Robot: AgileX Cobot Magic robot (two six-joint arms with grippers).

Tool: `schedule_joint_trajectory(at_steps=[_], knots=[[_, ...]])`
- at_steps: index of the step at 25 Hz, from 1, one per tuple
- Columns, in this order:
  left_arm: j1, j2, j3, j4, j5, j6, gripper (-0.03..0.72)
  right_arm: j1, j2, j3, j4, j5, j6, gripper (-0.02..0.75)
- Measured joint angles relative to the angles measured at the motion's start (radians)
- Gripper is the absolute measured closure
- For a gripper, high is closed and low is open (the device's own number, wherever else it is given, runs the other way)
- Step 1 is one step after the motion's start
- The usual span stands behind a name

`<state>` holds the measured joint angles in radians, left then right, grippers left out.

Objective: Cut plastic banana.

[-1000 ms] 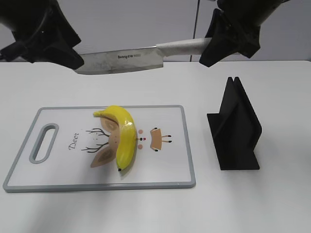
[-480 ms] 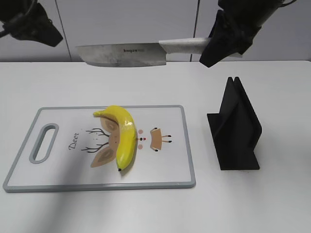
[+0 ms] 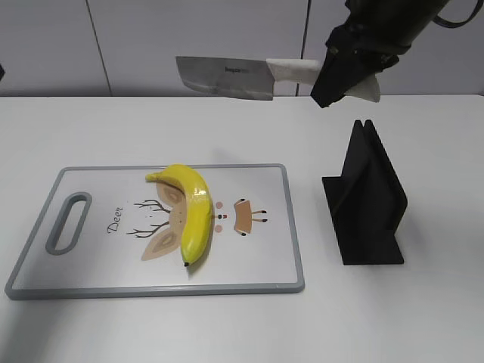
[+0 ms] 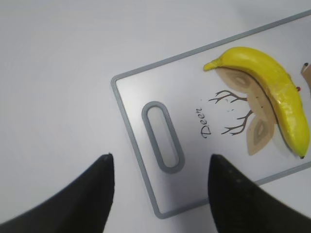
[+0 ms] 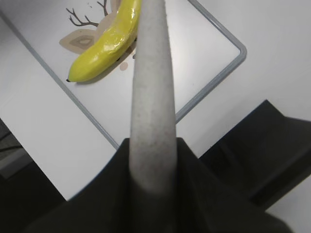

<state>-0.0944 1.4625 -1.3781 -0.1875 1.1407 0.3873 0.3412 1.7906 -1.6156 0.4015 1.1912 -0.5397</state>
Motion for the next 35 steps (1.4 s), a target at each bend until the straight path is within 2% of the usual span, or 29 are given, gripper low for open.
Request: schedule_joint_trajectory(at_steps=[3, 11, 17, 26, 35], knots=[[0.034, -0.012, 0.000, 0.001, 0.049, -0.045, 0.095, 0.000, -0.010, 0.001, -0.035, 0.008, 0.132, 0.573], [0.040, -0.148, 0.031, 0.021, 0.074, -0.110, 0.097, 0.000, -0.175, 0.006, -0.221, 0.010, 0.442, 0.573], [0.040, -0.351, 0.243, 0.038, 0.057, -0.130, 0.097, 0.000, -0.300, 0.064, -0.270, -0.017, 0.556, 0.573], [0.040, -0.711, 0.586, 0.060, -0.055, -0.182, 0.097, 0.000, -0.467, 0.366, -0.366, -0.218, 0.725, 0.573], [0.040, -1.100, 0.772, 0.071, -0.053, -0.238, 0.097, 0.000, -0.495, 0.553, -0.394, -0.281, 0.832, 0.573]])
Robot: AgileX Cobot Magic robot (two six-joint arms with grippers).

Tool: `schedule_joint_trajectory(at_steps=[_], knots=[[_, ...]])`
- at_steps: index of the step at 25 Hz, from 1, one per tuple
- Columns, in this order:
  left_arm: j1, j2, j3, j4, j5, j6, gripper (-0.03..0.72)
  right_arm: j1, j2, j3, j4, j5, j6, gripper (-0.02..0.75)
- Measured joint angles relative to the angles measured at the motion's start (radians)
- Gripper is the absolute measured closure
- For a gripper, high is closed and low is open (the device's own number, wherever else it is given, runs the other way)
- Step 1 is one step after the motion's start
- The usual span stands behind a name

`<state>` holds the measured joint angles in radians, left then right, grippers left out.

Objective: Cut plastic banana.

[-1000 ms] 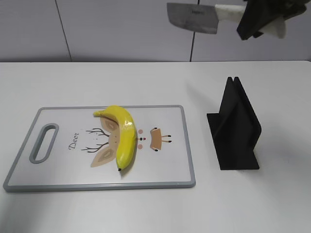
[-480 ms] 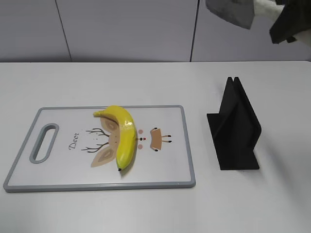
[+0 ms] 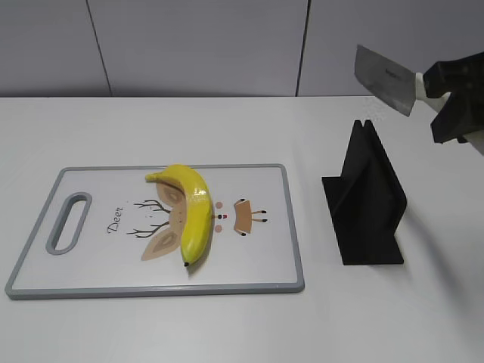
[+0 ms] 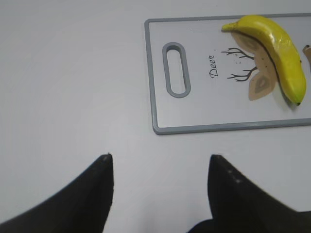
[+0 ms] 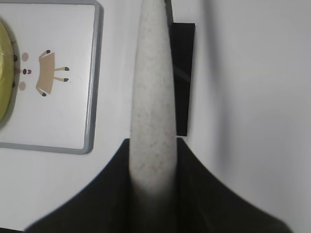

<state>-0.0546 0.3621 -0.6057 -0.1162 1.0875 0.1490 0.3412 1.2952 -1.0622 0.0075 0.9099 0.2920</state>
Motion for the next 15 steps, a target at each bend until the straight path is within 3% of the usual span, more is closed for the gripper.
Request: schedule_joint_trajectory(at_steps=[6, 15], knots=[[0.000, -0.200, 0.089, 0.004, -0.033, -0.003, 0.097, 0.000, 0.000, 0.044, 0.000, -0.027, 0.021, 0.573], [0.000, -0.337, 0.100, 0.006, -0.040, -0.026, 0.097, 0.000, 0.000, 0.053, 0.000, -0.037, 0.022, 0.573]])
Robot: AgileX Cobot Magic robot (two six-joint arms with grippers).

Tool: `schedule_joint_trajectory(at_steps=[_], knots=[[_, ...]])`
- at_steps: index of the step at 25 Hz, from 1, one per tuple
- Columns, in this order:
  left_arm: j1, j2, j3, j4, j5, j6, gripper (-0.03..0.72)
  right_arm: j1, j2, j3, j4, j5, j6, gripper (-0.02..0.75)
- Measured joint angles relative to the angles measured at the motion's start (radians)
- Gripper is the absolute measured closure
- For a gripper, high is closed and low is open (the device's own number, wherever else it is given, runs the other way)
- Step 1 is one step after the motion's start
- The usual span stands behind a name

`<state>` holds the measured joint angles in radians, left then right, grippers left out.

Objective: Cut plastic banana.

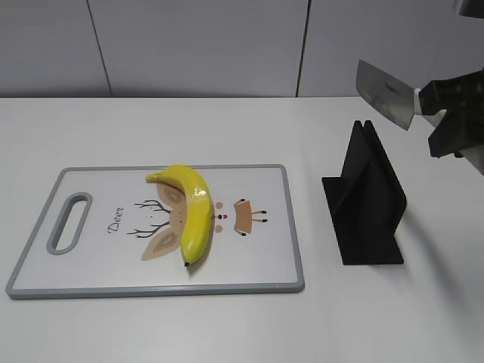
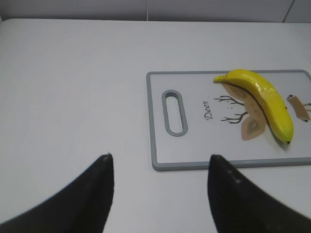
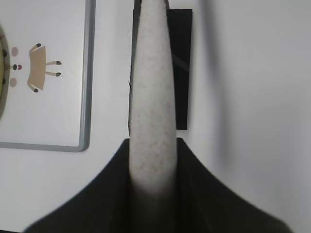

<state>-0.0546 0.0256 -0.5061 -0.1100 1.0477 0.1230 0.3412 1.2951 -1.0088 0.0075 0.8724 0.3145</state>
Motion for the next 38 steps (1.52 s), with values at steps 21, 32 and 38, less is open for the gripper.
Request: schedule_joint_trajectory(at_steps=[21, 32, 38], knots=[[0.000, -0.005, 0.000, 0.000, -0.001, -0.010, 0.115, 0.000, 0.086, 0.007, 0.062, -0.007, -0.001, 0.574], [0.000, -0.005, 0.000, -0.001, -0.001, -0.010, 0.116, 0.000, 0.138, 0.009, 0.094, 0.119, -0.014, 0.575], [0.000, -0.005, 0.000, -0.001, -0.001, -0.010, 0.116, 0.000, 0.139, 0.010, 0.125, 0.189, -0.019, 0.575]])
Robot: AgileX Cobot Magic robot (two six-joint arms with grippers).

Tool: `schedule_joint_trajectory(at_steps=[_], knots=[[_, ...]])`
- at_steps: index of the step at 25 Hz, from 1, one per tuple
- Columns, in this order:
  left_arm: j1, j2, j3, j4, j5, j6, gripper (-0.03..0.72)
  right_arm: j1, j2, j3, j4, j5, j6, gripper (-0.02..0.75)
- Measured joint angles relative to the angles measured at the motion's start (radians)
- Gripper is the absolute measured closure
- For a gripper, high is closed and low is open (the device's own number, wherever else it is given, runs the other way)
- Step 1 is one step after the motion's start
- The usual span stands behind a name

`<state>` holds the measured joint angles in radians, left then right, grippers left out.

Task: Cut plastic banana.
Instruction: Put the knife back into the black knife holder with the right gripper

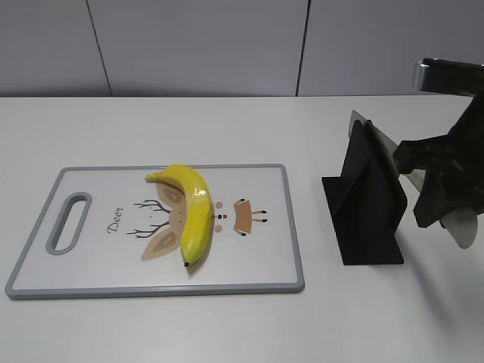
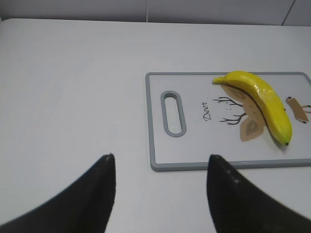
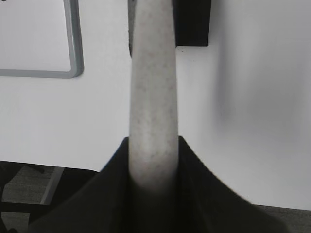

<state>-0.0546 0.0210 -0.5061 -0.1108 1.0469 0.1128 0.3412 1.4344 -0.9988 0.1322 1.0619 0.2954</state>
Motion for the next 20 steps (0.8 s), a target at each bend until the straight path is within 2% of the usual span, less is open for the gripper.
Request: schedule_joint_trajectory(at_steps=[8, 10, 13, 16, 20], knots=[[0.000, 0.000, 0.000, 0.000, 0.000, -0.001, 0.116, 0.000, 0.000, 0.000, 0.013, 0.007, -0.018, 0.563], [0.000, 0.000, 0.000, 0.000, 0.000, -0.001, 0.116, 0.000, 0.000, 0.000, 0.023, 0.006, -0.034, 0.498], [0.000, 0.000, 0.000, 0.000, 0.000, -0.001, 0.116, 0.000, 0.000, 0.000, 0.065, -0.026, -0.065, 0.317], [0.000, 0.000, 0.000, 0.000, 0.000, -0.001, 0.116, 0.000, 0.000, 0.000, 0.114, -0.069, -0.090, 0.178], [0.000, 0.000, 0.000, 0.000, 0.000, -0.001, 0.116, 0.000, 0.000, 0.000, 0.125, -0.093, -0.102, 0.136]])
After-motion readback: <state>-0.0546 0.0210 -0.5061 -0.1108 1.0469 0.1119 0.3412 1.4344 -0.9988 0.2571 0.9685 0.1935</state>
